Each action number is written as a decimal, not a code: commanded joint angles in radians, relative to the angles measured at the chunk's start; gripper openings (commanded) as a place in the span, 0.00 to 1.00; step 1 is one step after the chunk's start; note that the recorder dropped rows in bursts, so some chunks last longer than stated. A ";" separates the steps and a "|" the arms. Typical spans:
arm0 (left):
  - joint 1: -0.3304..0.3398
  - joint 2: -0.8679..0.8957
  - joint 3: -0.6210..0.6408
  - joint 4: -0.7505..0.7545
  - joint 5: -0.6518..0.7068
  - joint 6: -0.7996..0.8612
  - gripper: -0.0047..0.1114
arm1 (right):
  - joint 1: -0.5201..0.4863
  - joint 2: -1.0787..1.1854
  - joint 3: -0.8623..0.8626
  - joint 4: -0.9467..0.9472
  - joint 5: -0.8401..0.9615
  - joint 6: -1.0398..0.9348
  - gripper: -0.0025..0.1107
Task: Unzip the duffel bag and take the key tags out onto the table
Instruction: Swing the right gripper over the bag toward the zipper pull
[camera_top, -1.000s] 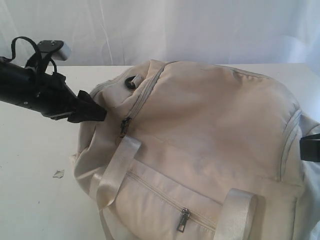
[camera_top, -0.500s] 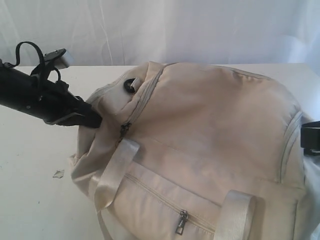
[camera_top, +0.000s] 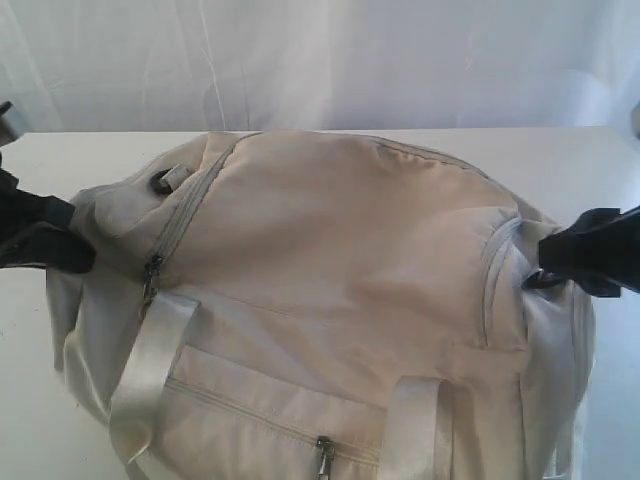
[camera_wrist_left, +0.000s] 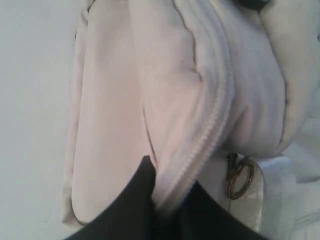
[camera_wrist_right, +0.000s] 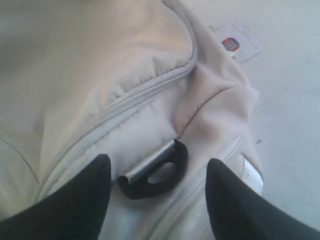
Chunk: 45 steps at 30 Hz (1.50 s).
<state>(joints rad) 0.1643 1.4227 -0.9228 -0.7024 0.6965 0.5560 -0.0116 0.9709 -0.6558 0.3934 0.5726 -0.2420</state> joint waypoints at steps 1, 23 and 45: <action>0.023 -0.067 0.084 0.031 -0.037 -0.030 0.04 | 0.001 0.113 -0.055 0.229 0.012 -0.213 0.50; 0.022 -0.229 0.194 0.188 0.006 -0.164 0.04 | 0.001 0.456 -0.233 0.466 0.024 -0.383 0.02; 0.022 -0.229 0.194 0.138 0.010 -0.169 0.04 | 0.001 0.525 -0.489 0.364 0.183 -0.444 0.62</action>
<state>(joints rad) 0.1836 1.2038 -0.7356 -0.5591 0.6881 0.3927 -0.0076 1.5367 -1.1356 0.7604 0.7585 -0.6721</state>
